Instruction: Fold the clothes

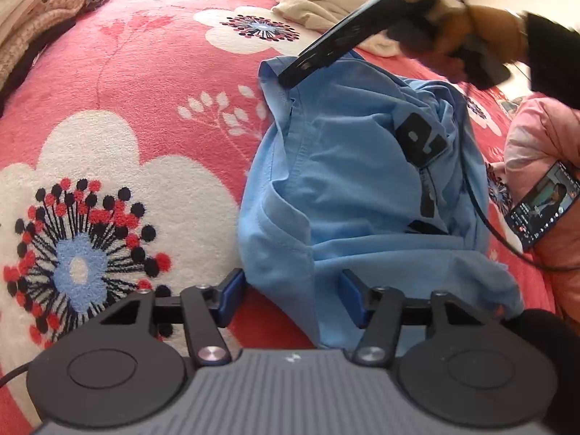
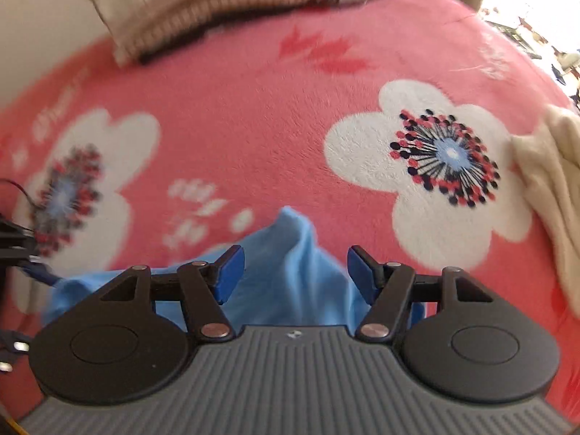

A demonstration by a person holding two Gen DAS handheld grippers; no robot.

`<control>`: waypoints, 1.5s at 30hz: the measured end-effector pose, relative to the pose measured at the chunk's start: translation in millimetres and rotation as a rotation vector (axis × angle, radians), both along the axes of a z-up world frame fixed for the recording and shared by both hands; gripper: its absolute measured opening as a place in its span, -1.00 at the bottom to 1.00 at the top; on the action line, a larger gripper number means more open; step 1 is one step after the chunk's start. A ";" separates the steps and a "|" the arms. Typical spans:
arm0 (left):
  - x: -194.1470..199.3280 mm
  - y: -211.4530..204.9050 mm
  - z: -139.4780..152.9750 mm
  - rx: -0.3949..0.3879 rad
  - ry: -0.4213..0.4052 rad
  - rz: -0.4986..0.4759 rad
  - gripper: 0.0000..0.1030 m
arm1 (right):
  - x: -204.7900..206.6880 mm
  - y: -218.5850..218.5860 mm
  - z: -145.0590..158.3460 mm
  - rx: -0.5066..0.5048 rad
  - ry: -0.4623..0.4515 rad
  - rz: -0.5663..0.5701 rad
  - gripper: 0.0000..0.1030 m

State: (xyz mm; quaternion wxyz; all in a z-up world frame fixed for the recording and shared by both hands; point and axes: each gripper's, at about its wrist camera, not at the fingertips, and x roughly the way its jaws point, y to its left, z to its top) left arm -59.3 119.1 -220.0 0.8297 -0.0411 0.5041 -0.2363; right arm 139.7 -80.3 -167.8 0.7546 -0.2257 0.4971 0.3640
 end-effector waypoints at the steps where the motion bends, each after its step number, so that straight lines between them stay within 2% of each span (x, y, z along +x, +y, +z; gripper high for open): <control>1: 2.3 2.1 -0.4 -0.007 0.001 0.005 -0.07 | 3.8 2.3 -4.1 -0.003 0.026 0.002 0.22; 3: 8.5 7.4 -1.7 -0.030 0.013 0.024 -0.20 | 6.0 4.2 -8.5 -0.005 0.060 0.000 0.18; 5: 15.3 13.8 -3.6 -0.059 0.032 0.057 -0.48 | 8.2 6.2 -12.9 -0.008 0.093 -0.001 -0.01; 7: 19.5 18.4 -5.5 -0.074 0.038 0.079 -0.68 | 6.3 5.3 -10.7 0.004 0.098 -0.019 -0.84; 8: 20.8 19.7 -6.1 -0.078 0.034 0.086 -0.79 | 1.3 2.1 -3.2 0.023 0.072 -0.044 -0.85; 11: 18.4 21.1 1.4 -0.083 -0.008 0.097 -0.85 | -13.6 -7.7 19.2 0.081 -0.005 -0.119 -0.91; 13: 11.8 21.5 16.6 -0.094 -0.072 0.104 -0.86 | -24.9 -17.9 37.9 0.135 -0.063 -0.187 -0.92; 16: 0.8 24.8 50.7 -0.142 -0.167 0.145 -0.87 | -53.8 -45.8 79.6 0.246 -0.191 -0.345 -0.93; 20: -17.4 31.3 112.9 -0.201 -0.321 0.206 -0.88 | -110.8 -78.4 138.4 0.387 -0.346 -0.493 -0.93; 25: -38.6 41.6 218.9 -0.263 -0.556 0.221 -0.88 | -185.2 -113.2 206.4 0.555 -0.542 -0.596 -0.93; 31: -72.0 40.1 342.3 -0.235 -0.859 0.184 -0.88 | -255.2 -127.1 292.3 0.720 -0.778 -0.564 -0.93; 35: -96.1 35.8 399.4 -0.218 -0.981 0.173 -0.88 | -287.9 -127.3 342.7 0.812 -0.910 -0.517 -0.93; 40: -126.7 33.5 446.2 -0.215 -1.066 0.177 -0.88 | -317.3 -131.8 390.0 0.883 -1.007 -0.467 -0.94; 45: -160.4 31.5 470.8 -0.225 -1.109 0.153 -0.88 | -348.1 -138.1 416.4 0.928 -1.060 -0.426 -0.94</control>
